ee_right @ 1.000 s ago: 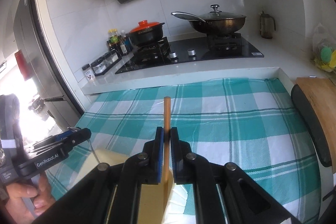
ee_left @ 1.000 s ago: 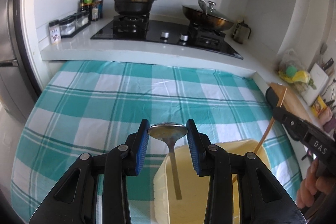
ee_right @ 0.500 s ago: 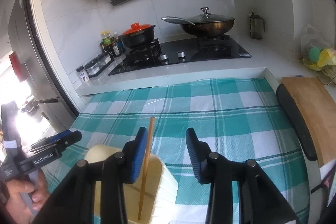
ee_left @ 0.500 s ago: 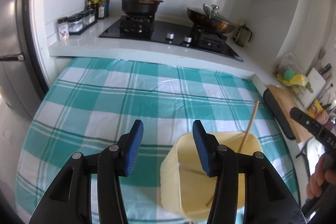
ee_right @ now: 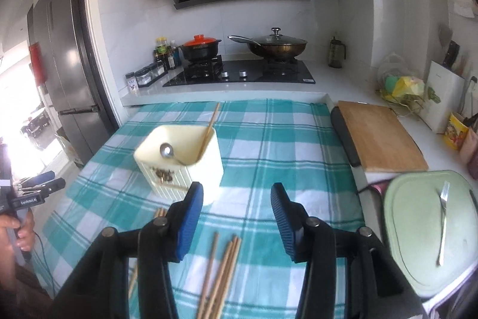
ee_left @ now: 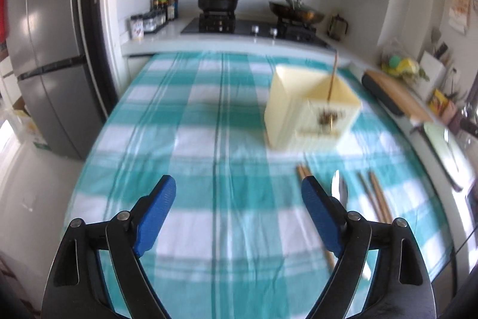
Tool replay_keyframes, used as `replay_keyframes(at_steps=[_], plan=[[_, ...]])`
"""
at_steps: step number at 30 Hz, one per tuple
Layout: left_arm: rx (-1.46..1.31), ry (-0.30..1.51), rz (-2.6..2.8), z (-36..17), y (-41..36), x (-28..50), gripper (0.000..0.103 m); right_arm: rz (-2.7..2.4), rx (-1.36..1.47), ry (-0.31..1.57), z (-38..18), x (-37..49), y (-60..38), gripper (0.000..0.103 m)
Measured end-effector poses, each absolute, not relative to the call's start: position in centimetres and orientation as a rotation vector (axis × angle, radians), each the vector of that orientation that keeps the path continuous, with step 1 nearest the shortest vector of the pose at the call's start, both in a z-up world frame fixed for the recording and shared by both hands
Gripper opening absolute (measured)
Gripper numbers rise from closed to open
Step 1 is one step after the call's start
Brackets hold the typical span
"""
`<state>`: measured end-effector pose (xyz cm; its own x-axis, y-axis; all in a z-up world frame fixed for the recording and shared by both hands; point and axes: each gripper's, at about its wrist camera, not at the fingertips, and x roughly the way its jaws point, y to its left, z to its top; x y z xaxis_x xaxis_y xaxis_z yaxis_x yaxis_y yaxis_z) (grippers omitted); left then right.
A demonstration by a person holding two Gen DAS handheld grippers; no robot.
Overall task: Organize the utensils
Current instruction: 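Move both open tools back over the remaining chopsticks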
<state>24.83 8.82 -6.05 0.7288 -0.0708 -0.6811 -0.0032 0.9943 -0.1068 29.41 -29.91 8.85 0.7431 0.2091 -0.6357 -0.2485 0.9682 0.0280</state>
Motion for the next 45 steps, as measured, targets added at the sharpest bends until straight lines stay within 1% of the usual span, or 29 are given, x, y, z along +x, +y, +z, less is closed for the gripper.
replay_keyframes(at_steps=[4, 7, 11, 14, 18, 19, 20, 22, 35, 37, 38, 39, 45], plan=[[-0.101, 0.791, -0.039, -9.9, 6.2, 20.2, 0.087, 0.152, -0.171, 0.657, 5.8, 22.9, -30.1, 0.048], [-0.137, 0.787, -0.05, -11.6, 4.4, 17.8, 0.087, 0.104, -0.169, 0.673, 2.0, 18.8, -29.7, 0.048], [-0.119, 0.777, -0.081, -12.5, 2.3, 16.5, 0.087, 0.09, -0.16, 0.727, -3.0, 15.5, -28.4, 0.048], [-0.083, 0.772, -0.094, -12.8, 1.2, 16.1, 0.089, 0.103, -0.164, 0.756, -5.3, 14.2, -27.7, 0.048], [-0.072, 0.736, -0.057, -13.0, 0.9, 15.7, 0.089, 0.109, -0.137, 0.75, -6.1, 13.4, -27.6, 0.048], [-0.07, 0.716, -0.049, -13.0, 0.9, 15.4, 0.091, 0.116, -0.123, 0.753, -6.2, 13.4, -27.6, 0.048], [-0.062, 0.701, -0.044, -12.9, 0.9, 15.3, 0.095, 0.118, -0.119, 0.753, -6.3, 13.2, -27.5, 0.048], [-0.041, 0.694, -0.043, -12.9, 0.8, 15.3, 0.096, 0.124, -0.129, 0.745, -6.3, 13.0, -27.0, 0.048], [-0.08, 0.777, -0.137, -13.6, 0.4, 15.9, 0.096, 0.119, -0.116, 0.715, -6.0, 12.6, -27.4, 0.048], [-0.078, 0.786, -0.138, -13.6, 0.2, 16.3, 0.098, 0.114, -0.101, 0.72, -6.1, 12.8, -27.7, 0.048], [-0.073, 0.787, -0.122, -13.7, 0.2, 16.4, 0.101, 0.111, -0.095, 0.725, -6.1, 13.0, -27.9, 0.048], [-0.067, 0.784, -0.107, -13.7, 0.3, 16.5, 0.102, 0.107, -0.092, 0.729, -6.2, 13.1, -28.0, 0.048], [-0.061, 0.781, -0.083, -14.1, 0.6, 17.4, 0.102, 0.074, -0.055, 0.762, -7.0, 14.3, -29.0, 0.048]])
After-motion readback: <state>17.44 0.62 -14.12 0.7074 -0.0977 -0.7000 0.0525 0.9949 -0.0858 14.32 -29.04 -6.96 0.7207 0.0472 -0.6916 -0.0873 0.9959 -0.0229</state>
